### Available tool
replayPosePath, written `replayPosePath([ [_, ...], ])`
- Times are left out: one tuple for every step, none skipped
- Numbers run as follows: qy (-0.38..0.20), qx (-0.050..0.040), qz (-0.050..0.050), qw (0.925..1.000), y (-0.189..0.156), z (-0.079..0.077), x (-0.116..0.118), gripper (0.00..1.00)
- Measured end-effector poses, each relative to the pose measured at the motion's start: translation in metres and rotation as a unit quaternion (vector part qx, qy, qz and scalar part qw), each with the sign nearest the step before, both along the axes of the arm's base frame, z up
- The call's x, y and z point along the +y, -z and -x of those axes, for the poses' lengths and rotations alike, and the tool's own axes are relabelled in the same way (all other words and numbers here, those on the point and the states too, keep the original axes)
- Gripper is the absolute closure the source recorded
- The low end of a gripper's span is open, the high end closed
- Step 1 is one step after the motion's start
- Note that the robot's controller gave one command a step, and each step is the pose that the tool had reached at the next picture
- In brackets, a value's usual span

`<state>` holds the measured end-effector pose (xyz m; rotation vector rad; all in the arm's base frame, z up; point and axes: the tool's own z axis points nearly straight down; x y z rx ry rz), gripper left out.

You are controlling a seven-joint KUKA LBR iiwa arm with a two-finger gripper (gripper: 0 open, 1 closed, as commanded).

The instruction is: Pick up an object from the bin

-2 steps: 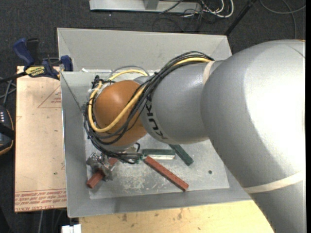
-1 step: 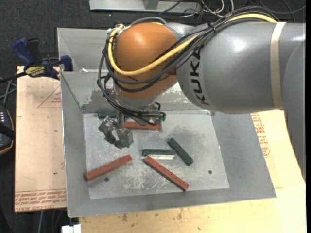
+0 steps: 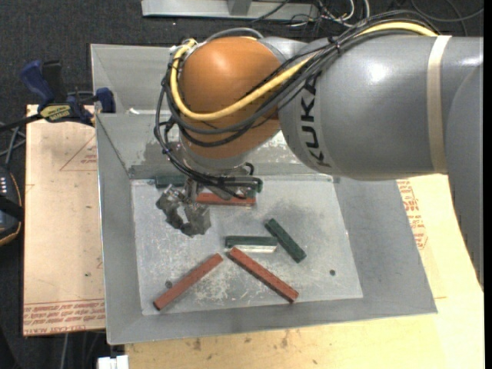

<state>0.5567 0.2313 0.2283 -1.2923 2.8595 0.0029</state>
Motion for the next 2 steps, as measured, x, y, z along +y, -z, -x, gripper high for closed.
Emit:
replayPosePath([
  [0.067, 0.0021, 0.001, 0.9977, 0.0630, 0.0558, -0.0509, 0.00],
  [0.068, 0.0017, 0.001, 0.9977, 0.0626, 0.0555, -0.0506, 0.00],
])
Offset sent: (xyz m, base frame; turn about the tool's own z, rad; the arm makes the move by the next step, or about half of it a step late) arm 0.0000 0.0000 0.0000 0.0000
